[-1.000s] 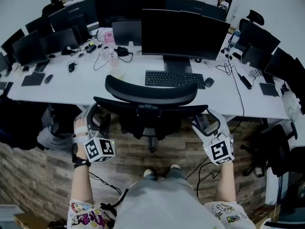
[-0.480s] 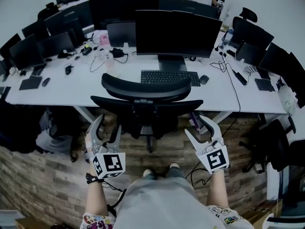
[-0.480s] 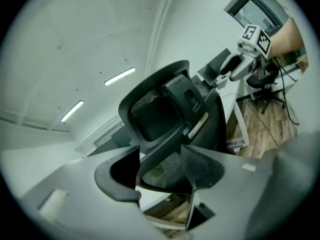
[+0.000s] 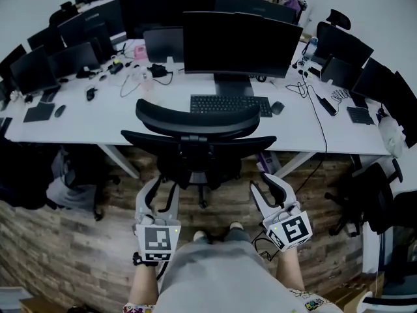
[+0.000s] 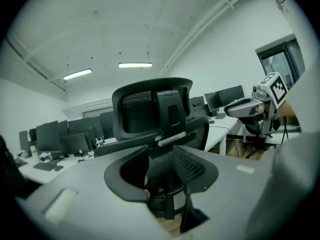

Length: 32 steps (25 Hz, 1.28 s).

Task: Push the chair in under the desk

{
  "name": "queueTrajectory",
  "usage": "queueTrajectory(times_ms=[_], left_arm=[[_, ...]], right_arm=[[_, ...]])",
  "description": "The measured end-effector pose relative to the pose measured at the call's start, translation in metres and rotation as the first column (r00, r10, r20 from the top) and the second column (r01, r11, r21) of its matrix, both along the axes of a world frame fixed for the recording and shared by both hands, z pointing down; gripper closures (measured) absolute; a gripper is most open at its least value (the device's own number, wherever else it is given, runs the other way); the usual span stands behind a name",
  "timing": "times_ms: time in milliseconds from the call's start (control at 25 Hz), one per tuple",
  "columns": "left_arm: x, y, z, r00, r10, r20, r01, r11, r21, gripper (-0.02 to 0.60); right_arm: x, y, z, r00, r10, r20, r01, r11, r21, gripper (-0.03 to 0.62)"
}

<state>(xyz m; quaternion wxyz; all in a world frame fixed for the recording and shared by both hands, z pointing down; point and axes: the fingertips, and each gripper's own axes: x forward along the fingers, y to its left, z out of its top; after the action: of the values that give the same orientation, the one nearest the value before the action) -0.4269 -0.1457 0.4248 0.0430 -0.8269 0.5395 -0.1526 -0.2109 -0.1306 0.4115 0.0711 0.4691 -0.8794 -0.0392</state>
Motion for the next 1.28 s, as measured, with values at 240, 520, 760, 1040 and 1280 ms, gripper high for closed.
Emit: queueTrajectory(times_ms=[240,520,760,1040,1280], left_arm=[[0.006,0.014,0.014,0.996,-0.007,-0.092,0.001,0.998,-0.065,0.474],[0.012,0.022,0.025,0.994,0.007,-0.105,-0.018,0.995,-0.101,0.528],[0.014,0.019,0.025,0.993,0.018,-0.118,-0.031,0.994,-0.105,0.571],[0.012,0.016,0.025,0.990,0.020,-0.140,-0.037,0.993,-0.115,0.571],[0.008,0.016,0.025,0.988,0.013,-0.156,-0.031,0.993,-0.117,0.572]], right_arm=[[-0.005,0.009,0.011,0.997,0.006,0.075,-0.003,0.999,-0.047,0.525],[-0.010,0.013,0.021,0.995,0.012,0.104,-0.003,0.997,-0.081,0.592],[-0.010,0.011,0.024,0.993,0.024,0.116,-0.013,0.996,-0.093,0.593],[-0.006,0.007,0.026,0.990,0.058,0.128,-0.046,0.994,-0.096,0.594],[-0.008,0.005,0.028,0.990,0.054,0.130,-0.041,0.994,-0.106,0.594]])
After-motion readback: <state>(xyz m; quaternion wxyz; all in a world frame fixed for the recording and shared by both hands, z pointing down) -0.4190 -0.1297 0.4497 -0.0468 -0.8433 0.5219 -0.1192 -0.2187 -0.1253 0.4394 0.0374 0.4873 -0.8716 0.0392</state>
